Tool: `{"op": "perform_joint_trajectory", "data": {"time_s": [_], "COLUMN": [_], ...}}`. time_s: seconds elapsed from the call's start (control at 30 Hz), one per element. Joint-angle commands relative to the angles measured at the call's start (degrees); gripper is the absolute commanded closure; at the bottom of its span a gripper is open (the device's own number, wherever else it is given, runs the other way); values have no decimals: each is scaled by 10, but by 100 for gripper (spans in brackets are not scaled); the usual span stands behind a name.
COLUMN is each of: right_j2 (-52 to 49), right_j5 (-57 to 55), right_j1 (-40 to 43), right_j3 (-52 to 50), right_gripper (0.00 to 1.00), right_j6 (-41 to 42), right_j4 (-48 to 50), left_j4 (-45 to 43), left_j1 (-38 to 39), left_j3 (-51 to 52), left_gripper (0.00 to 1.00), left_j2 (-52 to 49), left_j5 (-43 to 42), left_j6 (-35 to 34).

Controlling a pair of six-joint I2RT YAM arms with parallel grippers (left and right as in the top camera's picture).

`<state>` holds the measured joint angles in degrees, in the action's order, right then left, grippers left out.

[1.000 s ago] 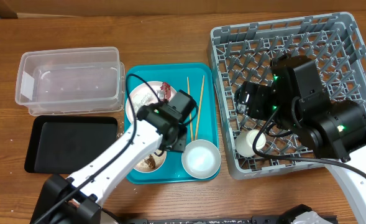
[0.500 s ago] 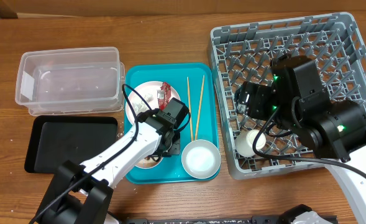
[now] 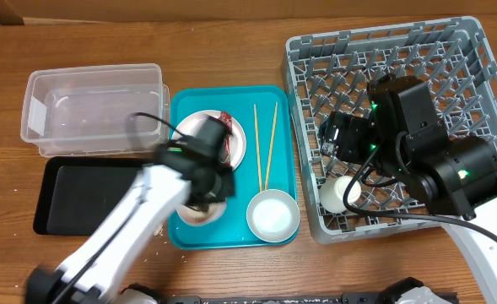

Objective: Sort waste into correct bins and load items into the dishwasher
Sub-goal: 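Tip the scrap bowl over the black tray to dump the food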

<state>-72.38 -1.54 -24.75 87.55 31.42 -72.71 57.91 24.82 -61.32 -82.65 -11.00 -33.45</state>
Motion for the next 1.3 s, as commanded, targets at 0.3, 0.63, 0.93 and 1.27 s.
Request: {"op": "perform_joint_trajectory", "data": {"time_s": [0.3, 0.63, 0.93, 1.27], "right_j2": [3, 3, 3, 3], "right_j5": [-5, -5, -5, -5], "right_j1": [1, 1, 1, 1], "right_j3": [8, 8, 8, 8], "right_gripper": [8, 8, 8, 8], "right_j6": [-3, -3, -3, -3], "right_j4": [5, 4, 4, 7], "left_j4": [105, 240, 300, 330], "left_j1": [-473, -645, -724, -743], "left_j3": [-18, -18, -18, -23], "left_gripper": [96, 96, 96, 96], "left_j2": [24, -170, -237, -236], "left_j5": [-390, -619, -646, -665], "left_j6": [301, 578, 653, 806]}}
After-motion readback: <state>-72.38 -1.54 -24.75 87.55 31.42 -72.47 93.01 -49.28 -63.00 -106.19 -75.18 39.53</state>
